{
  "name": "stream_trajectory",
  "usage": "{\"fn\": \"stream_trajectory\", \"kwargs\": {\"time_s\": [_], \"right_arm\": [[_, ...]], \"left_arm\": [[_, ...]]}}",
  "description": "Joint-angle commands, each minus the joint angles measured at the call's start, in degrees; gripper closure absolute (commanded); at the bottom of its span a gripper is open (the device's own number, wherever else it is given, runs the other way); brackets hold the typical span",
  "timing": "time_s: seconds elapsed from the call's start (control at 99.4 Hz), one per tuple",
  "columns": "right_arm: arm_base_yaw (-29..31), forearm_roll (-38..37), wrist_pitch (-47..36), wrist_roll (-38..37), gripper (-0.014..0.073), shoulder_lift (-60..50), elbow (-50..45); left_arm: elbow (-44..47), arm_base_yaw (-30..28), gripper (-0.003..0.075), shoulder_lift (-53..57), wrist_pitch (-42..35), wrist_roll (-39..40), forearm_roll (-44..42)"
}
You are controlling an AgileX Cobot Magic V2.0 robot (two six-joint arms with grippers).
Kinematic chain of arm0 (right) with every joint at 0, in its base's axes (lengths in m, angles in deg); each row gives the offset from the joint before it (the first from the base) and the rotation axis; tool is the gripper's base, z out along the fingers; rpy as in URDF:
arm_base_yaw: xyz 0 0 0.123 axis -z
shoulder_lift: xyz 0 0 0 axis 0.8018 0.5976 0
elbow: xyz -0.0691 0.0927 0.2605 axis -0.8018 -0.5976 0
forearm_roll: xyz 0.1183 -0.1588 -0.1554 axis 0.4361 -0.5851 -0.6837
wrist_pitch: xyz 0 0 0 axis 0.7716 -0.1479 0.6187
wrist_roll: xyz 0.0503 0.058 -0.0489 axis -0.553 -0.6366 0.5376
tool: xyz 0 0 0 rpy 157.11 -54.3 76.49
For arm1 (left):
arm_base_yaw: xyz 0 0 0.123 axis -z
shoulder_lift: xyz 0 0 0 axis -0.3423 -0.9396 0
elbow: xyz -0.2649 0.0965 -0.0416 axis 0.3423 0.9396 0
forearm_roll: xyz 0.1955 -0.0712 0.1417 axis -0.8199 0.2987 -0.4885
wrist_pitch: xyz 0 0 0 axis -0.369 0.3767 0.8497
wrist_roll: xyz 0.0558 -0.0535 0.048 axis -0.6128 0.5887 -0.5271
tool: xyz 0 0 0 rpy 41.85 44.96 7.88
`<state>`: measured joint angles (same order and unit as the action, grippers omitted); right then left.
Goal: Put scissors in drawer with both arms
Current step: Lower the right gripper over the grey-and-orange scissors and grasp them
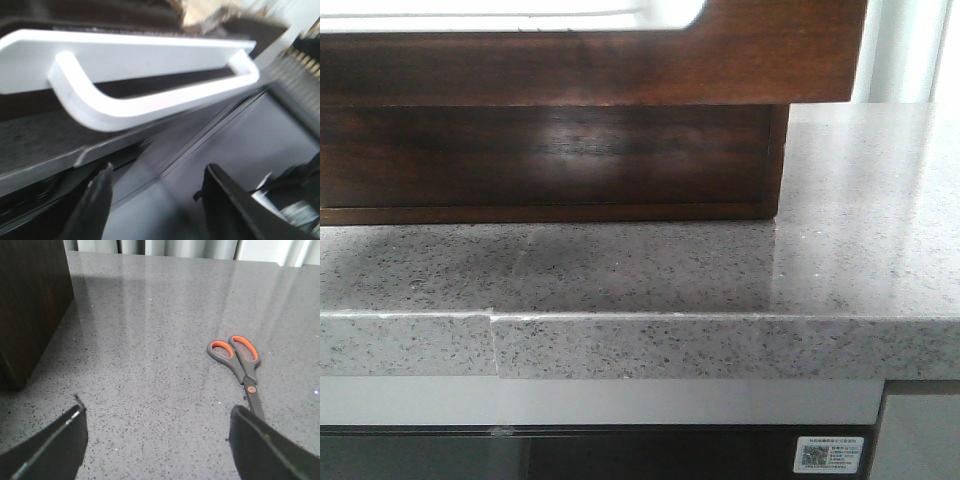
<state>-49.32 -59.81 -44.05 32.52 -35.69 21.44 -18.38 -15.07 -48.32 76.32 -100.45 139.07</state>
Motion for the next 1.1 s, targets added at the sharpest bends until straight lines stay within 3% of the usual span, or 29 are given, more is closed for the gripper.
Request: {"fn": "stream_trajectory", "kwargs": {"time_s": [0.0,0.191,0.382,0.734,1.086], "right_arm": [[0.02,-0.86,-3.68,0.07,0.0067,0.85,1.50],[0.25,-2.22,0.85,-3.08,0.0069,4.16,3.91],[3.06,-8.07,5.23,-8.34,0.0070,14.25,8.43],[14.52,-7.79,12.20,-7.77,0.0144,36.02,21.36],[22.41,1.83,23.55,4.92,0.0144,58.75,38.06]], "left_arm": [[-4.58,0.30,0.0353,0.44,0.17,6.27,-8.11],[-12.53,0.30,0.0357,3.05,1.07,18.38,-32.40],[-15.29,1.44,0.0375,4.00,-0.09,22.34,-46.49],[-15.29,4.03,0.0427,4.00,-2.41,22.78,-49.80],[-15.29,4.03,0.0428,4.00,-2.71,22.78,-49.83]]}}
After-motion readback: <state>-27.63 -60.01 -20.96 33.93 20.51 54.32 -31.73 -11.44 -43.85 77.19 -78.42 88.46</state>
